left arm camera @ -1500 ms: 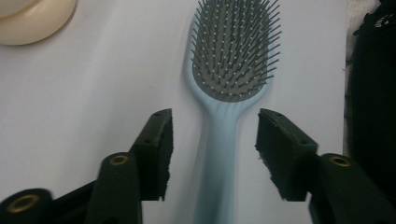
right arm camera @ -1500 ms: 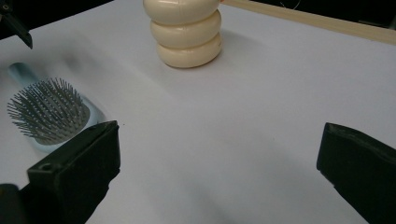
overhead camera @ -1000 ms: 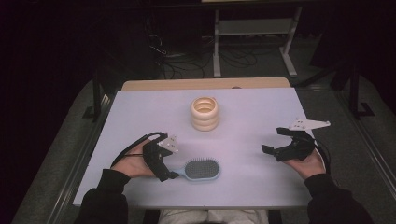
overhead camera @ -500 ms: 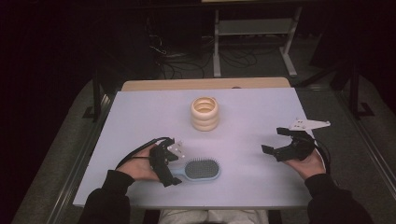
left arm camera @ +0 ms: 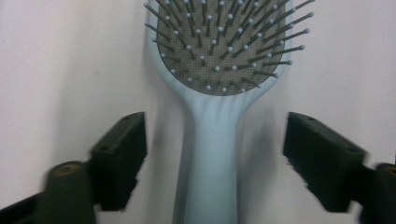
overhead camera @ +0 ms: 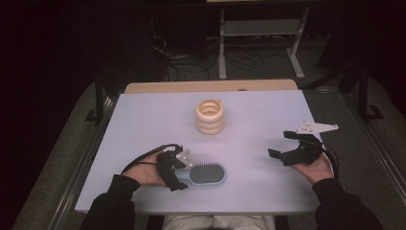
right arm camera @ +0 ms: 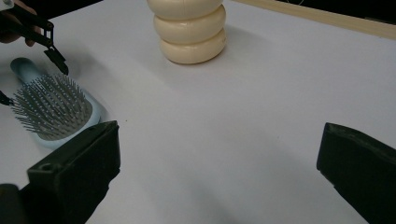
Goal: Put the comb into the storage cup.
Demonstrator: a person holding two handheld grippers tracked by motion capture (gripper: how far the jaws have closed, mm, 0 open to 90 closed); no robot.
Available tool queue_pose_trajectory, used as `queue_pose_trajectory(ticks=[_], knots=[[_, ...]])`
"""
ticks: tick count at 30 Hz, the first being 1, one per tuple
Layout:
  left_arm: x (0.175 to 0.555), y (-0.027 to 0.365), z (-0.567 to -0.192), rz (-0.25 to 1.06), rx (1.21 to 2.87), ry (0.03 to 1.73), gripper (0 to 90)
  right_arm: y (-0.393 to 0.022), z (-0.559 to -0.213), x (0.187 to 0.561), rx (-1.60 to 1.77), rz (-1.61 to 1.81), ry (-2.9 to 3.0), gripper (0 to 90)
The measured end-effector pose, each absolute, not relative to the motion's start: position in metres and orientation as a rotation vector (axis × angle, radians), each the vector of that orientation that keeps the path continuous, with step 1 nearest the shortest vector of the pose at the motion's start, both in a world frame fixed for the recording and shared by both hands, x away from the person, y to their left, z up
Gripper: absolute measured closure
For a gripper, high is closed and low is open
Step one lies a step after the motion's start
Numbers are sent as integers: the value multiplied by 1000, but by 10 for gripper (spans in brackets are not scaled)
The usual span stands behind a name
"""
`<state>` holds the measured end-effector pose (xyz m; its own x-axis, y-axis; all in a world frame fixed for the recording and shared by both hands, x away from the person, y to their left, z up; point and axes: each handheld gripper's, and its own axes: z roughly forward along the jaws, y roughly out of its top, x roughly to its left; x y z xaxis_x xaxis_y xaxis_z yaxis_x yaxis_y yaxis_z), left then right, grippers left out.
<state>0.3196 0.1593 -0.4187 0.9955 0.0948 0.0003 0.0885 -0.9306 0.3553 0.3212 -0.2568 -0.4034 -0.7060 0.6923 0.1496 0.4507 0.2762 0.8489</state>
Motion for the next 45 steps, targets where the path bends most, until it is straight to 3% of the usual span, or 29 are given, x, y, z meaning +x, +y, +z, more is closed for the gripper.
queue_pose_trajectory(ticks=[9, 15, 20, 24, 39, 45], knots=[[324, 160, -419, 25, 2788, 138, 480, -256, -404, 321, 1054, 1395, 2300, 0], [325, 158, -421, 27, 2792, 120, 489, -256, -404, 321, 1053, 1394, 2302, 0], [323, 153, -420, 17, 2803, 82, 631, -256, -404, 321, 1053, 1396, 2297, 0], [322, 151, -418, 23, 2827, 77, 689, -256, -404, 321, 1051, 1395, 2299, 0], [324, 152, -411, 37, 2829, 83, 704, -255, -405, 322, 1054, 1392, 2303, 0], [329, 164, -400, 53, 2759, 130, 705, -255, -405, 322, 1054, 1393, 2303, 0]])
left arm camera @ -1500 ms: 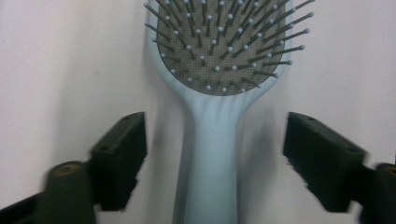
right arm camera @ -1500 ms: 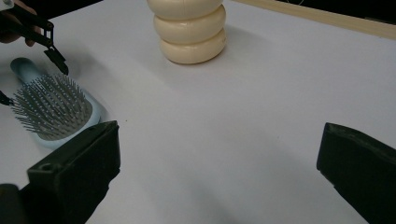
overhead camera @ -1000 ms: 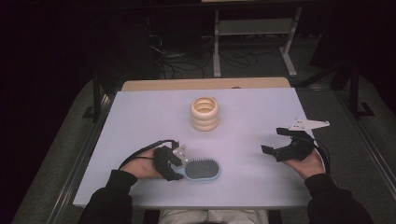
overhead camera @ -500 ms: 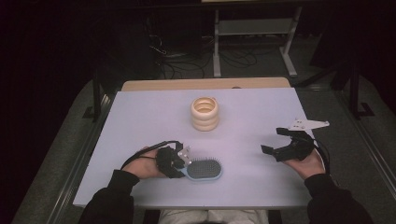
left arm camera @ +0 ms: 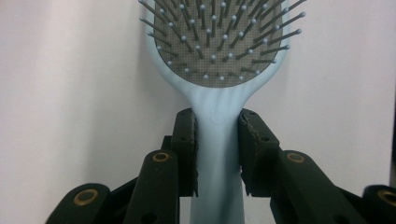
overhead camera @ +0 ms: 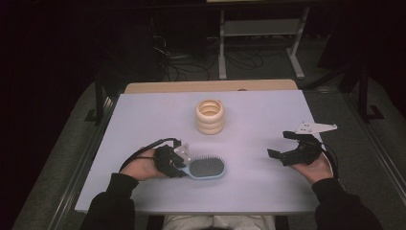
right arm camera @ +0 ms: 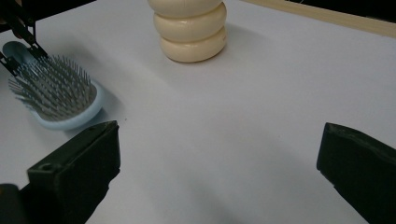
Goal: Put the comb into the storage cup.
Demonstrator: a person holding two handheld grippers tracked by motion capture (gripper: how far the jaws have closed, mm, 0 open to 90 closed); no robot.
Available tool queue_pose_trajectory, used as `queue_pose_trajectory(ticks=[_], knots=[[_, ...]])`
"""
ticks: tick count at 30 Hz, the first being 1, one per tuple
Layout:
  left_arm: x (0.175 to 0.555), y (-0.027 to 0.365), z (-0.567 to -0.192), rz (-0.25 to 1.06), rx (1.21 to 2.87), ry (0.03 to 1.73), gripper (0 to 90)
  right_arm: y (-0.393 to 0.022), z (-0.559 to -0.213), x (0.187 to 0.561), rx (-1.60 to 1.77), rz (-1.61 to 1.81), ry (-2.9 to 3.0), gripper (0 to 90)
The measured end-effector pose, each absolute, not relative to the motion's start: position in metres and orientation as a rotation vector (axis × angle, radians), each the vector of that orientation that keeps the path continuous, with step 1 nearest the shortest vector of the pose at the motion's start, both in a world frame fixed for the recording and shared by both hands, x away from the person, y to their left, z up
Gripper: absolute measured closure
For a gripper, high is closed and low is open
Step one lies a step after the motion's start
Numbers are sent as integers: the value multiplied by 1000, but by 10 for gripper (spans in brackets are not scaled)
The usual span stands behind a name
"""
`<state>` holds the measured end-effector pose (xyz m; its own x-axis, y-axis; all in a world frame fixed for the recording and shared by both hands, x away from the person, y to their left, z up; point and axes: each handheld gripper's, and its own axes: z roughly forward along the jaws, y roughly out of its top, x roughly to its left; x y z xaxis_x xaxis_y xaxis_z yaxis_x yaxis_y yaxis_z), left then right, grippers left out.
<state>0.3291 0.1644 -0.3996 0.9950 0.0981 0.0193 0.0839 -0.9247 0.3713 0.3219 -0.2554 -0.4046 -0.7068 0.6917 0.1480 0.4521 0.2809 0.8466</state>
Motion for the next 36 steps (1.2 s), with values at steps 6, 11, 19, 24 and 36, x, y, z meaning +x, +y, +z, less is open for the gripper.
queue_pose_trajectory(ticks=[6, 11, 19, 24, 36], knots=[[332, 177, -388, 81, 2692, 169, 706, -256, -404, 322, 1053, 1394, 2301, 0], [333, 185, -381, 94, 2679, 197, 705, -256, -404, 322, 1054, 1393, 2300, 0], [336, 199, -370, 144, 2641, 234, 705, -256, -403, 321, 1055, 1395, 2292, 0], [338, 207, -369, 165, 2625, 264, 705, -258, -402, 320, 1056, 1403, 2280, 0], [341, 230, -356, 216, 2551, 334, 705, -258, -401, 318, 1059, 1393, 2270, 0]])
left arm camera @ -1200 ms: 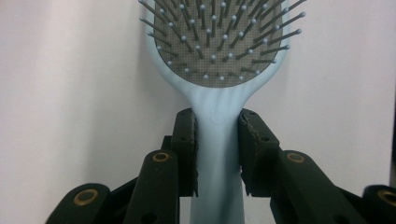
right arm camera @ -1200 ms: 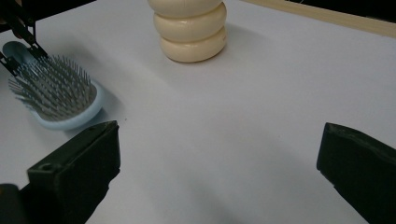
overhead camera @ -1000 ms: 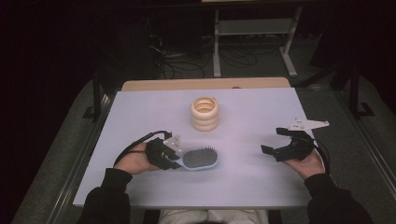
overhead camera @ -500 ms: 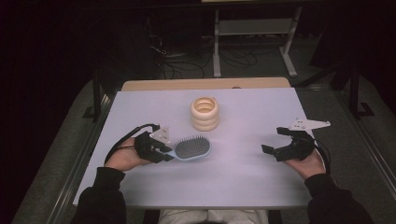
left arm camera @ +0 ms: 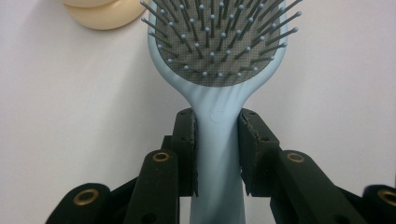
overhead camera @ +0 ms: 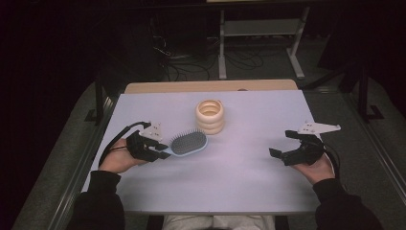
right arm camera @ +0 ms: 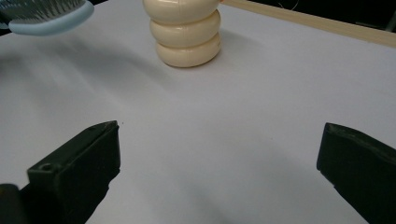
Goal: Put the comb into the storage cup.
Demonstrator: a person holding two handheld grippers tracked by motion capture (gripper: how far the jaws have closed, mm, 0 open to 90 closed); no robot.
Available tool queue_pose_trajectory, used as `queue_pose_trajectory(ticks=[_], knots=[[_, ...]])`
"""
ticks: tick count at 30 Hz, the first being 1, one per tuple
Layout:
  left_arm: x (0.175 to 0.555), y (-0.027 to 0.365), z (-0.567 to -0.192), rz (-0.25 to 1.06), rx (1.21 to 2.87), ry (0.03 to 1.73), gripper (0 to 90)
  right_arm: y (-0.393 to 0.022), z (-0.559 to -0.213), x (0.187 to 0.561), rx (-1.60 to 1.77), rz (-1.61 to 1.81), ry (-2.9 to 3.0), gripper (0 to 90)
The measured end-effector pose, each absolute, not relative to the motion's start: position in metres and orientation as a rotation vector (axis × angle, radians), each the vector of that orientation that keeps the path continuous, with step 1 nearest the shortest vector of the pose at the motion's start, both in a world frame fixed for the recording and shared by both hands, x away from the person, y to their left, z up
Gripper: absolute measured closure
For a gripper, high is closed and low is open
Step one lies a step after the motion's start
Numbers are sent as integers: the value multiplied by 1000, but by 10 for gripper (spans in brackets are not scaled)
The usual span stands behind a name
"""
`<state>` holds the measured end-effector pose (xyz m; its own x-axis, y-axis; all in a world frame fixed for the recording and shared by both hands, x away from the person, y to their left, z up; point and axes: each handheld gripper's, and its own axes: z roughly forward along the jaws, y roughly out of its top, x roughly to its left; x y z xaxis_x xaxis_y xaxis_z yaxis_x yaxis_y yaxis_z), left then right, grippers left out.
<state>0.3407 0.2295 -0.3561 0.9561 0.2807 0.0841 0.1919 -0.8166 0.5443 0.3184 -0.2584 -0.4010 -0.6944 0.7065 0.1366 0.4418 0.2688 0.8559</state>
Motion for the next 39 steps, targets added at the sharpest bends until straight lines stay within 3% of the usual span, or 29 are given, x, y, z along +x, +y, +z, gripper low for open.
queue_pose_trajectory(ticks=[39], knots=[[378, 215, -304, 235, 2479, 398, 705, -259, -399, 316, 1053, 1411, 2260, 0]])
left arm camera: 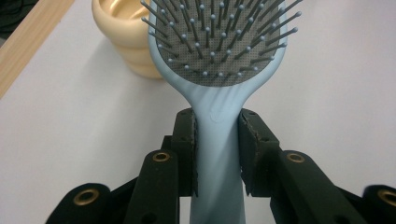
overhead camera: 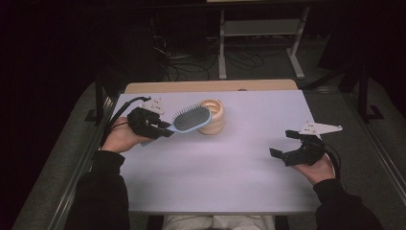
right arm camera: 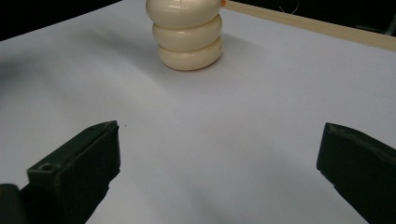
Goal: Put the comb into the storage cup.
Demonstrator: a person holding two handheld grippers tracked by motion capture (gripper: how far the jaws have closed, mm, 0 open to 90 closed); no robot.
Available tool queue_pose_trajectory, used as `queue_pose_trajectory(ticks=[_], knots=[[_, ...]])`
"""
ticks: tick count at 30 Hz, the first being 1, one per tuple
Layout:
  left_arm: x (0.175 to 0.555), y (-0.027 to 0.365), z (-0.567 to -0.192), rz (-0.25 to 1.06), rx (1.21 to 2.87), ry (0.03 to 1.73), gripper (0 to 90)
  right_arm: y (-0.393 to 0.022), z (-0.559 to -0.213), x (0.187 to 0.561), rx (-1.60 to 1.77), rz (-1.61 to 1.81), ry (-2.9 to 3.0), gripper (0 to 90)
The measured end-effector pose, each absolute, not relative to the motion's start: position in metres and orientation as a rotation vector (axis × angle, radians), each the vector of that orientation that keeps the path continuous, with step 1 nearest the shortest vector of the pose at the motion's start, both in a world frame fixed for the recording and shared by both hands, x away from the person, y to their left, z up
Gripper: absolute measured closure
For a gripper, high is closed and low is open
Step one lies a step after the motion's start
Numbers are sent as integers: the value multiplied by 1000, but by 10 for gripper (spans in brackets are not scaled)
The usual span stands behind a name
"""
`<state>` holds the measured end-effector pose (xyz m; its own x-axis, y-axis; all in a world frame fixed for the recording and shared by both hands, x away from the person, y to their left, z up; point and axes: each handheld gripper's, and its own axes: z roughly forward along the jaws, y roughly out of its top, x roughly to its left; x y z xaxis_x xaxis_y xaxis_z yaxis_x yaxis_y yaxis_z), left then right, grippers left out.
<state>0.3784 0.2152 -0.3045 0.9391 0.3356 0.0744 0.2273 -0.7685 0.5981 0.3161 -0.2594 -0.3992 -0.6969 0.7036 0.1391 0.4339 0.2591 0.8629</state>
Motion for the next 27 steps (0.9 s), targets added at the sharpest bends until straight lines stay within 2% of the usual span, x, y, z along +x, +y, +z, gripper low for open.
queue_pose_trajectory(ticks=[16, 27], knots=[[387, 197, -282, 289, 2465, 349, 705, -258, -398, 318, 1046, 1423, 2263, 0], [394, 171, -266, 331, 2463, 294, 705, -251, -366, 333, 975, 1495, 2243, 0]])
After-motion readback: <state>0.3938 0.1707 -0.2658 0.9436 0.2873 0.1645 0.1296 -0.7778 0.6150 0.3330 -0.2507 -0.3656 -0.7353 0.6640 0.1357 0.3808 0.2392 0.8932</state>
